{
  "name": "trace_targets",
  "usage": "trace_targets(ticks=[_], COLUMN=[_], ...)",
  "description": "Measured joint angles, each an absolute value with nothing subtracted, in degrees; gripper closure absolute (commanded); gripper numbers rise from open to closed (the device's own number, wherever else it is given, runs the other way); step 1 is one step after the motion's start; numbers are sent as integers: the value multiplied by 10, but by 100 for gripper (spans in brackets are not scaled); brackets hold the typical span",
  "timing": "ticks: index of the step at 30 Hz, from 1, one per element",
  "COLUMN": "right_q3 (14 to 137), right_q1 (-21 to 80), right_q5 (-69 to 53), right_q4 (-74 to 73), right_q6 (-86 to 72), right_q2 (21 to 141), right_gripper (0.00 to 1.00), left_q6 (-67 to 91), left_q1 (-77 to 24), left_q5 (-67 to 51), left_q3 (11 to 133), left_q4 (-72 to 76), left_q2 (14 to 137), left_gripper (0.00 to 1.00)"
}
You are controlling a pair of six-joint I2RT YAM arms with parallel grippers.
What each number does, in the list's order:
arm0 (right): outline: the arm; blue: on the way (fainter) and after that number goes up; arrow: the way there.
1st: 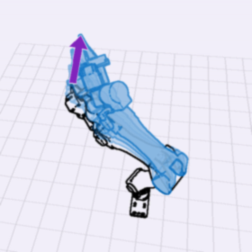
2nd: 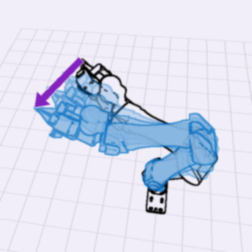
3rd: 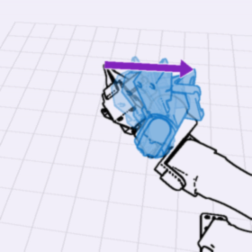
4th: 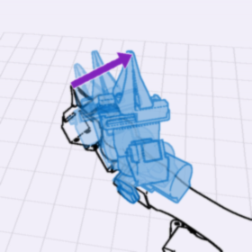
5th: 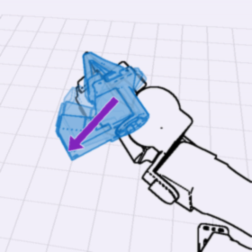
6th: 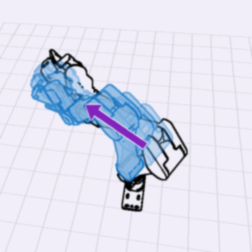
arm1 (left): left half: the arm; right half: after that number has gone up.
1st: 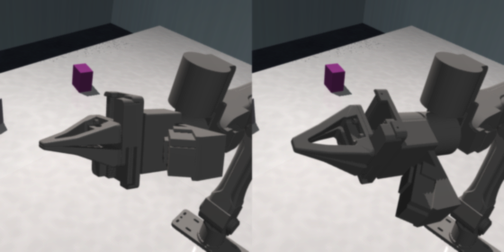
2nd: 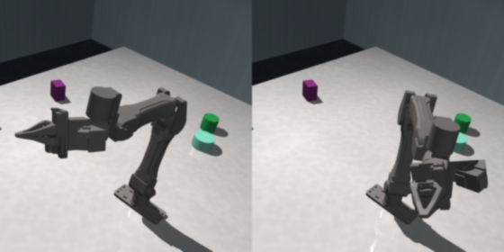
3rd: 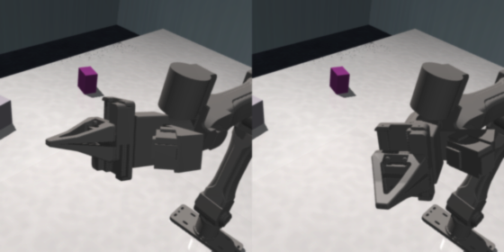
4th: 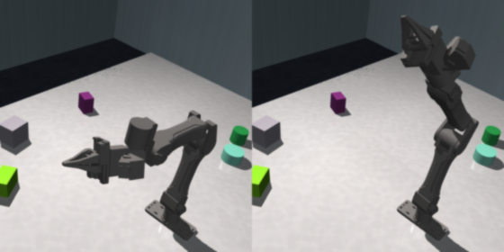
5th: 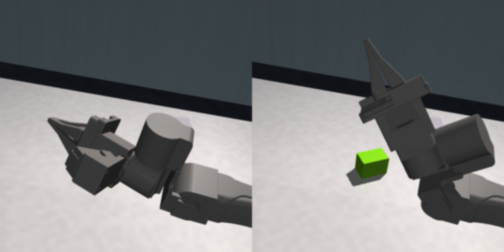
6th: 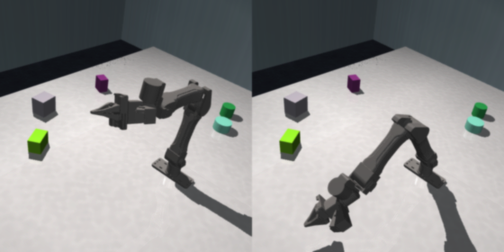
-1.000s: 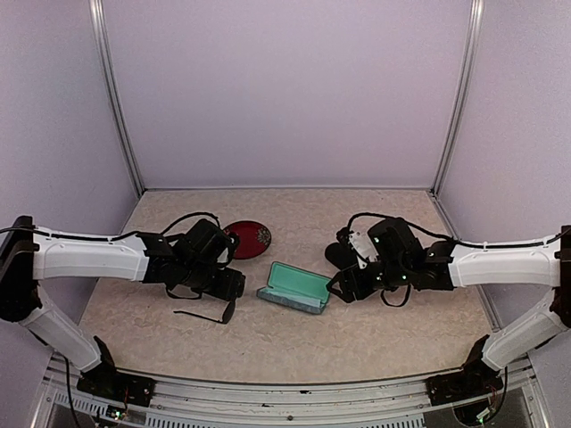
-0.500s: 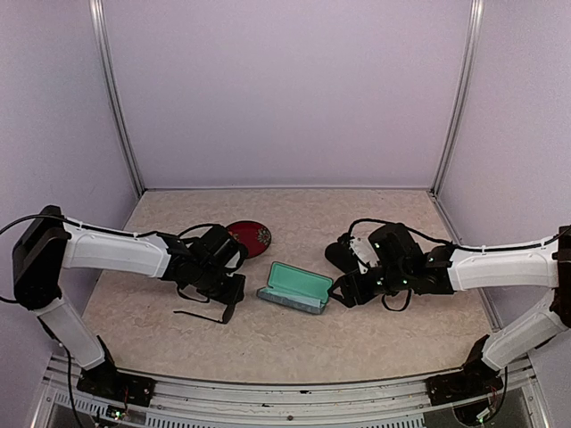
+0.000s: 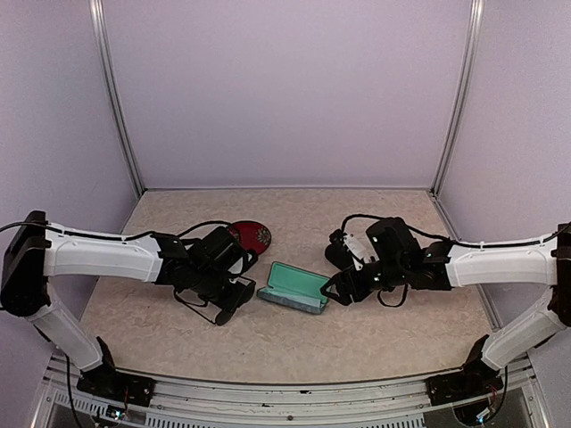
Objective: Organize the sunglasses
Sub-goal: Pick up the sunglasses from the center of the board.
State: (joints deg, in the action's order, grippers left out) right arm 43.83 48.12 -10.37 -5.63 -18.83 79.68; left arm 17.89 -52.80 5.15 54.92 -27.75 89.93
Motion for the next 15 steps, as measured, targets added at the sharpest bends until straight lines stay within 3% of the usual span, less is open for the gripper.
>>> trace_targets(ticks=[6,15], right_q3=[463,472], right_q1=[515,551], right_q5=[-188,-262], right_q4=[-8,75], right_q6=[-159,-143], right_q2=[820,844], right_gripper=[13,16], left_q6=[126,64], left_q1=[-630,-699], left_q5=[66,88], left_q3=[574,577], left_q4=[-307,-300], left_q2=[836,800], left_gripper=[100,100])
